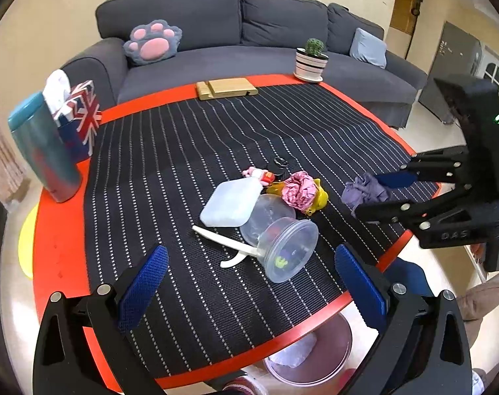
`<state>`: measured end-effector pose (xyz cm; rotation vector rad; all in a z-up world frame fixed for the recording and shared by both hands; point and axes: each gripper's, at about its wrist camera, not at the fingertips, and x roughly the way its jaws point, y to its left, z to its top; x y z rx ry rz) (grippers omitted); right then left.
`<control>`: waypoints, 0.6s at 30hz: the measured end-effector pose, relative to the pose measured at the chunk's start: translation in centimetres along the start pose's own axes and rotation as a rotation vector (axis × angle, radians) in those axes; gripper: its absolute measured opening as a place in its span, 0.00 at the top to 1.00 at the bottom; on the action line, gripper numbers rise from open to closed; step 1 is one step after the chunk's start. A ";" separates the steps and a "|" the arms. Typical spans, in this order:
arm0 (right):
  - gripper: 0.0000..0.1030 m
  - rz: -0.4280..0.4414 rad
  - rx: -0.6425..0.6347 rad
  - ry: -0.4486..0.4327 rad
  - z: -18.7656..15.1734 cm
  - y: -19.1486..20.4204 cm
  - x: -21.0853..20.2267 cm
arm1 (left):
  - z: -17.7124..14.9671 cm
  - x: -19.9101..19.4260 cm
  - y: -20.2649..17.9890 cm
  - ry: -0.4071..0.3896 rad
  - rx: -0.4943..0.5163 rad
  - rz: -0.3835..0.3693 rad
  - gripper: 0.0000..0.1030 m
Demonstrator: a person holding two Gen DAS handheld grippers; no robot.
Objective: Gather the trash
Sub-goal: 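Close the right gripper on the purple crumpled tissue, then lift the purple tissue with the right gripper while the left gripper grasps the clear plastic cup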
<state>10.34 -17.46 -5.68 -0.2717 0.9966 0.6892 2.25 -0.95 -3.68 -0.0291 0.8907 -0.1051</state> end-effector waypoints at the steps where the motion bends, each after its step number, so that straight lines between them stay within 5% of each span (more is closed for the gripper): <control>1: 0.58 -0.001 0.002 -0.003 0.0 0.0 -0.2 | 0.1 0.2 -0.1 0.005 0.007 -0.010 0.06; 12: 0.58 -0.015 0.023 -0.021 -0.5 -1.0 -1.1 | 0.8 3.3 -0.6 0.074 0.041 -0.097 0.06; 16: 0.58 -0.017 0.030 -0.022 -0.6 -1.3 -1.2 | 0.8 4.3 -0.6 0.105 0.032 -0.121 0.30; 18: 0.58 -0.018 0.032 -0.022 -0.6 -1.5 -1.2 | 0.7 4.6 -0.6 0.112 0.026 -0.129 0.31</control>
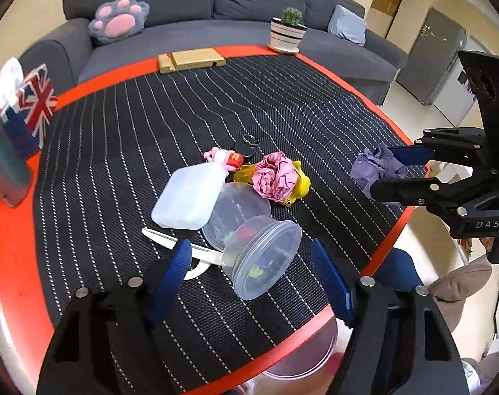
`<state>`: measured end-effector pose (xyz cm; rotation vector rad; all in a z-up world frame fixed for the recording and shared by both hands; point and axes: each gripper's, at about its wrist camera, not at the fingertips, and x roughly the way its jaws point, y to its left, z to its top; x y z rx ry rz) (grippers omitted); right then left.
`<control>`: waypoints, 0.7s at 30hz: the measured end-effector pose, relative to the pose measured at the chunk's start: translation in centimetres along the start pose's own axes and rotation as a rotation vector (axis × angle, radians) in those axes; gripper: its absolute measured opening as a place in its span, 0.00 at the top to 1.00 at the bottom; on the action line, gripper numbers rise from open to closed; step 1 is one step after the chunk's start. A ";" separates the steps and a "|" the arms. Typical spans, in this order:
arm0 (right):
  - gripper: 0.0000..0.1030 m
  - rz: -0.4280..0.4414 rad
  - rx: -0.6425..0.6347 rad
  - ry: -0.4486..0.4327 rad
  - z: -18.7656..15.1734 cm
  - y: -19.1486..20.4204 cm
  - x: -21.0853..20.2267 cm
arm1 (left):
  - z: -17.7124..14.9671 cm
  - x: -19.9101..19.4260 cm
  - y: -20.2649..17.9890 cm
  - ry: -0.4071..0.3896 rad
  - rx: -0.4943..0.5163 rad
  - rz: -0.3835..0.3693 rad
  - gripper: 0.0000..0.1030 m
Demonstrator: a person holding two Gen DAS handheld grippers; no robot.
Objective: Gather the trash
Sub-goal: 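Lift the purple tissue with the right gripper while the left gripper grasps the clear plastic cup, then carry the tissue and cup over the trash bin with both grippers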
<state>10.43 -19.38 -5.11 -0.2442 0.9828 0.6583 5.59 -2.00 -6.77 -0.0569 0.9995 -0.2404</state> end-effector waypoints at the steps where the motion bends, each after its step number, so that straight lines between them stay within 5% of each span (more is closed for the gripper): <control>1: 0.58 0.000 0.001 0.000 0.0 0.0 0.0 | 0.0 0.2 0.0 0.004 0.000 -0.002 0.35; 6: 0.58 0.000 0.005 -0.003 -0.1 -0.1 0.0 | -0.3 0.6 0.0 0.023 -0.006 -0.014 0.61; 10: 0.58 0.000 0.006 -0.005 -0.2 -0.1 0.0 | -0.5 0.3 0.1 0.024 -0.010 -0.020 0.71; 21: 0.58 0.001 0.008 -0.026 -0.5 0.3 -0.8 | -0.7 -1.6 -0.9 -0.015 -0.001 -0.037 0.77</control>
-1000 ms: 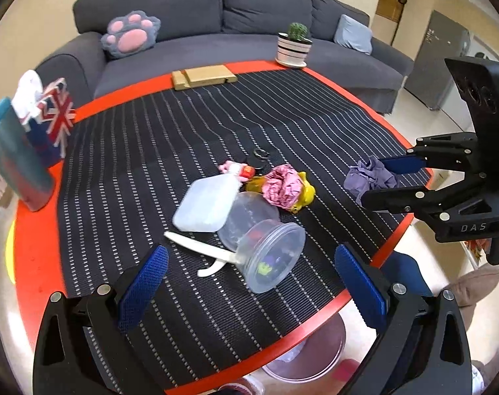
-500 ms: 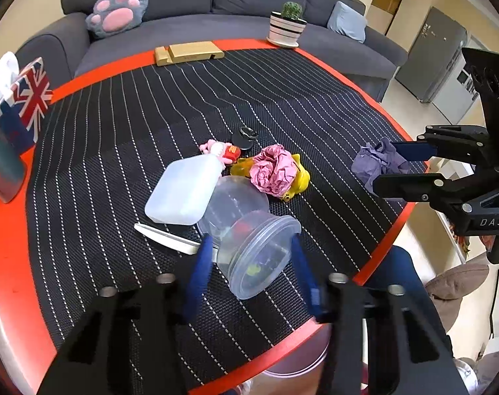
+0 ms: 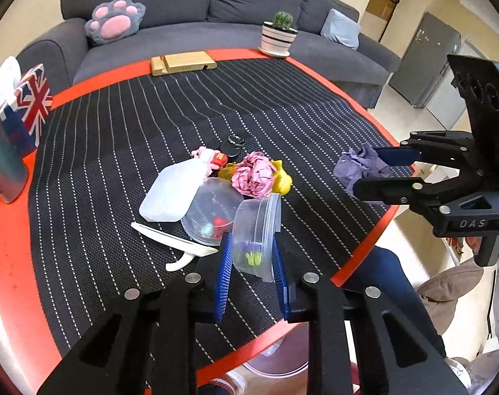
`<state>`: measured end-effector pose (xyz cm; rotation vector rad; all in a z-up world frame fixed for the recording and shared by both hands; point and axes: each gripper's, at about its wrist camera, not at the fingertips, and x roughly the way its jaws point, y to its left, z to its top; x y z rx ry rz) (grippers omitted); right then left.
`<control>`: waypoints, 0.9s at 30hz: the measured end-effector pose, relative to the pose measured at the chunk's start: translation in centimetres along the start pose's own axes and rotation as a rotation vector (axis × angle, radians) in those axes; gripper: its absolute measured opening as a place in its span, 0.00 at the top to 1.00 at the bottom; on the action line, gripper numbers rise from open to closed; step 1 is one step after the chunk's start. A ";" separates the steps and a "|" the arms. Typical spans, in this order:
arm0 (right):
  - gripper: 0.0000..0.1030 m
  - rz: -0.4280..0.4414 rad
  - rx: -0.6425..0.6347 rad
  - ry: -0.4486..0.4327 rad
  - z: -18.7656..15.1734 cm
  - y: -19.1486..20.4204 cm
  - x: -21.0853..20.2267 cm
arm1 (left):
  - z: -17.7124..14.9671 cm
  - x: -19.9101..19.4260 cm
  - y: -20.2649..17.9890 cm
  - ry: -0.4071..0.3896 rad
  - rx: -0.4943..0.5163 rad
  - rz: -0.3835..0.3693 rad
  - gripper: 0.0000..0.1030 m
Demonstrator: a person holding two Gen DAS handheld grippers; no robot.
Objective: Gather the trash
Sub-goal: 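Carry the tissue and cup over the trash bin with both grippers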
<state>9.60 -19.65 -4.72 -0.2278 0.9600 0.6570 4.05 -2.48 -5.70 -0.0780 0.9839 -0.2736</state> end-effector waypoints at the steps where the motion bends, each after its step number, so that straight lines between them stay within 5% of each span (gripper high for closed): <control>1: 0.58 0.001 0.000 -0.002 -0.1 0.1 -0.2 | -0.1 -0.3 -0.2 -0.005 0.002 -0.002 0.77; 27: 0.58 0.019 0.000 -0.074 -5.6 3.2 -5.9 | -5.8 -3.7 -7.0 0.012 0.086 -0.066 0.77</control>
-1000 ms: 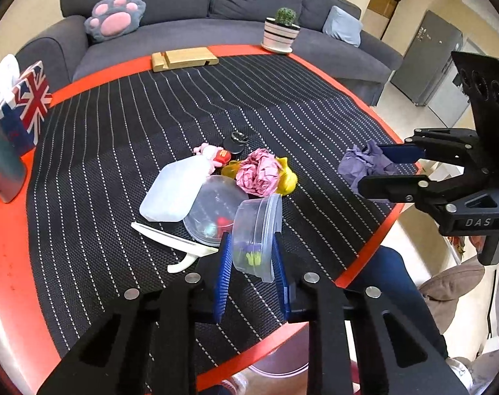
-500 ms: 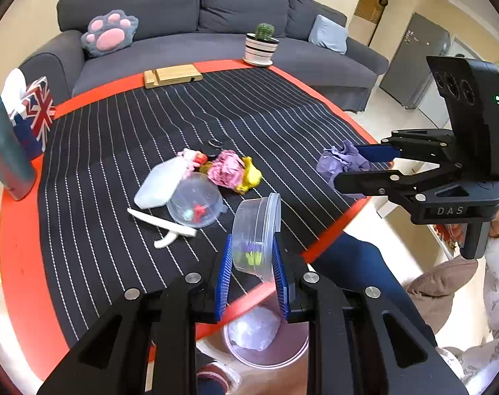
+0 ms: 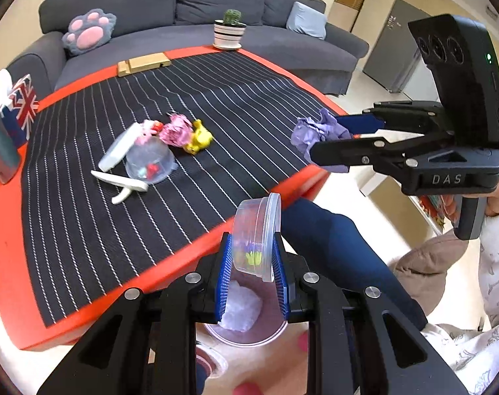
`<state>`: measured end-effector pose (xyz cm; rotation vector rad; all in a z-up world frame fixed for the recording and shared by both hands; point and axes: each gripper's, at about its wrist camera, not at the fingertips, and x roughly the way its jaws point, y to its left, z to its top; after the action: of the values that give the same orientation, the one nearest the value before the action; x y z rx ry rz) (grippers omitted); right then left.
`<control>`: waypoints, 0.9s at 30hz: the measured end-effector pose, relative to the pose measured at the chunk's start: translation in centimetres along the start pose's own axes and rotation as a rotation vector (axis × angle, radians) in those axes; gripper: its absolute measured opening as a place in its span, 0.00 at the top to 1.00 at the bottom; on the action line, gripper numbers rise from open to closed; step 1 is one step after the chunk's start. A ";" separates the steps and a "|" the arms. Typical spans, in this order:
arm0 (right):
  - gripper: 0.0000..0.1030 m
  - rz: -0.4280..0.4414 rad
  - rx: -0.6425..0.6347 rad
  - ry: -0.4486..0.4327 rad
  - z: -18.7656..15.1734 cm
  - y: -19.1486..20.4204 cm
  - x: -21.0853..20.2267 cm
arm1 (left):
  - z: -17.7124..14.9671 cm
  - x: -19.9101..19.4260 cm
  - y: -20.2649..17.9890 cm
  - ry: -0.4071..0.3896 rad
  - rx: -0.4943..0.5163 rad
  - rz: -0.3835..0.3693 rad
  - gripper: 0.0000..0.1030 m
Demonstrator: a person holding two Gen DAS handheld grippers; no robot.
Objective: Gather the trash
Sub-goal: 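Carry the tissue and cup over the trash bin with both grippers, then open both grippers to drop the tissue and cup into the bin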
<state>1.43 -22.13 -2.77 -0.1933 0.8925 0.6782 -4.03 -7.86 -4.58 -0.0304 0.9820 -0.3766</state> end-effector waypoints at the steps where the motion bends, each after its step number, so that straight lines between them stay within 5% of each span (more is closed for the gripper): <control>1: 0.58 0.001 0.001 -0.003 -0.2 0.1 -0.2 | -0.2 0.0 -0.2 0.002 0.005 -0.002 0.76; 3: 0.58 0.004 0.004 -0.009 -0.7 0.3 -0.6 | -0.6 0.1 -0.8 0.004 0.014 0.000 0.73; 5: 0.58 0.004 0.005 -0.011 -1.1 0.5 -0.8 | -1.0 0.2 -1.1 0.004 0.017 0.011 0.49; 6: 0.58 0.005 0.005 -0.012 -1.4 0.6 -0.9 | -1.2 0.2 -1.1 -0.004 0.010 0.017 0.24; 7: 0.58 0.004 0.005 -0.012 -1.7 0.7 -1.0 | -1.5 0.2 -1.0 -0.023 -0.007 0.020 0.12; 27: 0.58 0.034 -0.022 -0.013 -3.9 3.0 -1.3 | -3.2 -3.6 0.9 -0.158 -0.095 0.173 0.08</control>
<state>-3.57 -22.07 -3.88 -0.1938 0.8780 0.7199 -8.16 -5.44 -3.64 -0.0596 0.8388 -0.1653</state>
